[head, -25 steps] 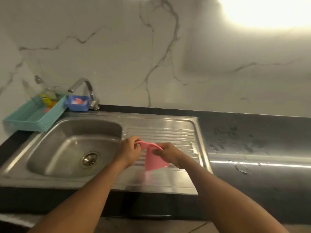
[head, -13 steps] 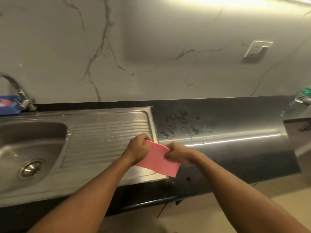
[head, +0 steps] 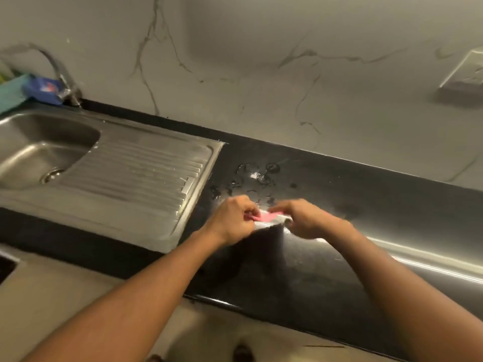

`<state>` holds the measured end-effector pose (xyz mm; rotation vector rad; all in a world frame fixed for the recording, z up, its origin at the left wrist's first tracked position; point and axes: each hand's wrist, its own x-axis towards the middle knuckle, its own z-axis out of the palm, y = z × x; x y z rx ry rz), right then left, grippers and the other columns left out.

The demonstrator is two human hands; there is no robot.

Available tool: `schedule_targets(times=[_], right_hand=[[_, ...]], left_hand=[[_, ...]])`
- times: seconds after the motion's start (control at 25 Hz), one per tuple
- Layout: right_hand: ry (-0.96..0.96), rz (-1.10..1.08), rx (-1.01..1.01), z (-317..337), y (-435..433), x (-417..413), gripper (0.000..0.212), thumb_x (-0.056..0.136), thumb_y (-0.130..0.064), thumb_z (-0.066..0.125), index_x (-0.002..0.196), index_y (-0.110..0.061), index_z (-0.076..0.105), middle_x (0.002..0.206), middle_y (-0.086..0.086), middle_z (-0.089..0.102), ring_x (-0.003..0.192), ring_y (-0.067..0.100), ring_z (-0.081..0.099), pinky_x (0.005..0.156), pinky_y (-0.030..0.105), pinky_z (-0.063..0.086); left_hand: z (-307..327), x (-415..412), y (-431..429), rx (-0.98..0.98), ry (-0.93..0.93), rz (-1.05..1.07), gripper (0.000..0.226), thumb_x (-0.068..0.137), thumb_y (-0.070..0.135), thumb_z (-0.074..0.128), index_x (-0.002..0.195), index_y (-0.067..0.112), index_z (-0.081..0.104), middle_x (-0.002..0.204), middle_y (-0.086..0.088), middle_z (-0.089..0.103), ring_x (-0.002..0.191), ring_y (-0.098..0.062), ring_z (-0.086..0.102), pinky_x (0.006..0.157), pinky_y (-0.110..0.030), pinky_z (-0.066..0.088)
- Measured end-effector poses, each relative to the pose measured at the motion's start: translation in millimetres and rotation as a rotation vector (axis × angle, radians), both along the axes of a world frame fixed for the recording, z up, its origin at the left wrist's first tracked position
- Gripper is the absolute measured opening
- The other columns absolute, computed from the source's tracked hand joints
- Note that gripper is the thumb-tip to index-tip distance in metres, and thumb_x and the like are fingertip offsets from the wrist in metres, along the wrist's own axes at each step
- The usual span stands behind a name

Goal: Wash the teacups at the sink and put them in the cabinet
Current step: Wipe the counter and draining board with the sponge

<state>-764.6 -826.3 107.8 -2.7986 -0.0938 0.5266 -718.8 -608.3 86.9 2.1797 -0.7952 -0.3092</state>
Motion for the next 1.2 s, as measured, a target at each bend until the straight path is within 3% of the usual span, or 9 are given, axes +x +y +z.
schedule_targets(times=[0.12, 0.2, 0.28, 0.4, 0.48, 0.68, 0.84, 0.96, 1.2], right_hand=[[0.46, 0.135, 0.04, -18, -8, -37, 0.086, 0.081, -0.059, 0.073, 0.155, -0.036, 0.035, 0.162, -0.009, 0.027, 0.15, 0.017, 0.023, 0.123, 0.04, 0.021], [0.294, 0.048, 0.174, -47, 2, -51, 0.094, 0.078, -0.078, 0.059, 0.156, -0.032, 0.032, 0.164, -0.008, 0.02, 0.152, 0.016, 0.018, 0.124, 0.038, 0.018], [0.034, -0.004, 0.08, -84, 19, -62, 0.101, 0.077, -0.091, 0.027, 0.159, -0.032, 0.02, 0.167, -0.003, 0.013, 0.156, 0.02, 0.005, 0.126, 0.047, 0.01], [-0.029, -0.04, -0.111, -131, 55, -97, 0.1, 0.075, -0.089, -0.01, 0.16, -0.036, -0.006, 0.167, -0.005, -0.015, 0.154, 0.028, -0.02, 0.119, 0.063, -0.007], [-0.053, -0.145, -0.154, -142, 80, -115, 0.099, 0.073, -0.082, -0.025, 0.159, -0.035, -0.01, 0.168, -0.001, -0.017, 0.152, 0.034, -0.023, 0.117, 0.068, -0.007], [-0.069, 0.052, -0.162, -141, 147, -120, 0.084, 0.082, -0.076, -0.014, 0.157, -0.038, -0.013, 0.168, -0.001, -0.017, 0.149, 0.038, -0.026, 0.114, 0.069, -0.012], [-0.092, 0.339, -0.183, -140, 197, -49, 0.079, 0.097, -0.064, 0.029, 0.158, -0.037, -0.013, 0.167, 0.002, -0.021, 0.149, 0.045, -0.023, 0.111, 0.076, -0.009], [-0.115, 0.433, -0.163, -144, 193, 14, 0.071, 0.098, -0.069, 0.016, 0.158, -0.041, -0.011, 0.168, 0.0, -0.018, 0.151, 0.038, -0.022, 0.113, 0.073, -0.012], [-0.077, 0.096, -0.067, -137, 53, -7, 0.062, 0.099, -0.067, 0.002, 0.157, -0.046, -0.01, 0.167, -0.008, -0.017, 0.153, 0.031, -0.021, 0.12, 0.065, -0.009]], left_hand=[[-16, -55, 6, 0.316, 0.147, -0.138, 0.044, 0.076, 0.033, 0.081, 0.118, 0.027, 0.073, 0.12, 0.008, 0.065, 0.114, -0.008, 0.055, 0.1, -0.031, 0.048], [-26, -77, 15, 0.351, 0.173, -0.075, 0.057, 0.078, 0.048, 0.08, 0.13, 0.027, 0.066, 0.131, 0.01, 0.06, 0.126, -0.006, 0.047, 0.107, -0.028, 0.04], [-30, -84, 27, 0.289, 0.047, 0.111, 0.045, 0.09, 0.043, 0.07, 0.13, 0.023, 0.065, 0.13, 0.008, 0.062, 0.127, -0.011, 0.048, 0.106, -0.028, 0.04], [-35, -102, 60, 0.253, -0.061, 0.353, 0.03, 0.098, 0.026, 0.06, 0.125, 0.017, 0.068, 0.124, 0.003, 0.066, 0.121, -0.017, 0.052, 0.104, -0.035, 0.044], [-45, -122, 83, 0.239, -0.06, 0.445, 0.027, 0.097, 0.02, 0.059, 0.121, 0.015, 0.07, 0.12, 0.001, 0.068, 0.118, -0.019, 0.054, 0.102, -0.037, 0.046], [-61, -170, 105, 0.211, -0.05, 0.545, 0.026, 0.095, 0.013, 0.056, 0.117, 0.014, 0.071, 0.115, -0.001, 0.068, 0.113, -0.021, 0.055, 0.096, -0.039, 0.049], [-55, -164, 111, 0.226, -0.111, 0.63, 0.025, 0.097, 0.016, 0.056, 0.118, 0.015, 0.069, 0.119, 0.0, 0.066, 0.113, -0.021, 0.053, 0.096, -0.035, 0.048], [-53, -144, 110, 0.286, -0.115, 0.654, 0.029, 0.097, 0.021, 0.056, 0.125, 0.02, 0.065, 0.127, 0.004, 0.061, 0.119, -0.018, 0.049, 0.101, -0.038, 0.047], [-56, -113, 51, 0.398, -0.064, 0.66, 0.041, 0.102, 0.03, 0.051, 0.14, 0.018, 0.055, 0.141, 0.001, 0.053, 0.133, -0.02, 0.044, 0.109, -0.039, 0.041]])
